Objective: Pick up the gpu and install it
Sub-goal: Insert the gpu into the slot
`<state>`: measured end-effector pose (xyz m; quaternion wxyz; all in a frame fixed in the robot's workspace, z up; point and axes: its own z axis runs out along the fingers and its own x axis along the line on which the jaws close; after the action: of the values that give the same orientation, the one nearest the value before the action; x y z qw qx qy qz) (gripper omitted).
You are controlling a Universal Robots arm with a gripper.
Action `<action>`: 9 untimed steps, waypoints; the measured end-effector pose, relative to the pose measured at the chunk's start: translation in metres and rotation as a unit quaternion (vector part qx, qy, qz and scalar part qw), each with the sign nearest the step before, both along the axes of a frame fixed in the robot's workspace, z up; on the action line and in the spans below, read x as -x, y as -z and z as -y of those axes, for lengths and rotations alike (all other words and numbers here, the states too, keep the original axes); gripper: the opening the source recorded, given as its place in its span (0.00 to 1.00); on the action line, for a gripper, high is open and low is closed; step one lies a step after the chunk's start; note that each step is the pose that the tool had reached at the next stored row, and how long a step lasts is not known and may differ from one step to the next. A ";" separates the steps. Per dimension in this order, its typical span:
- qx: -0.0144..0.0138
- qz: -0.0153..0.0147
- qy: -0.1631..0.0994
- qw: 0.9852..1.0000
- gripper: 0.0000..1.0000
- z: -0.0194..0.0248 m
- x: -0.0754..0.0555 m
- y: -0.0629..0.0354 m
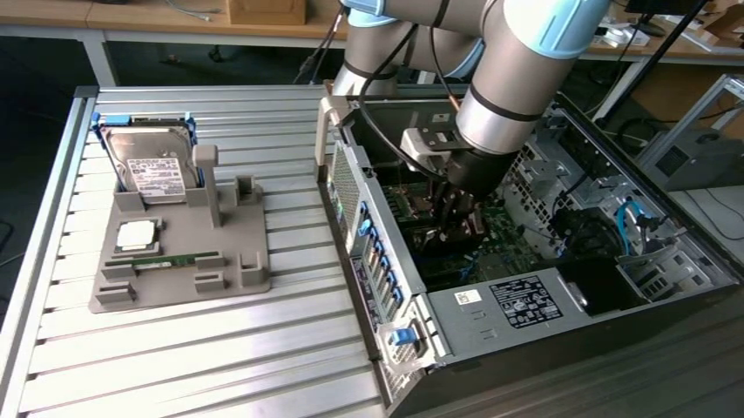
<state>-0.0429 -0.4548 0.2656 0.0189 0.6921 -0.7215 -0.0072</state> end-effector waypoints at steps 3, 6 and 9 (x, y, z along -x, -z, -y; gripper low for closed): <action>0.000 0.000 -0.007 1.000 0.27 0.0000 0.000 0.0000; 0.000 0.000 -0.007 1.000 0.27 -0.0017 0.000 -0.0001; 0.000 0.000 -0.007 1.000 0.27 -0.0033 0.000 0.0000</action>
<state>-0.0428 -0.4515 0.2656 0.0192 0.6973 -0.7165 -0.0068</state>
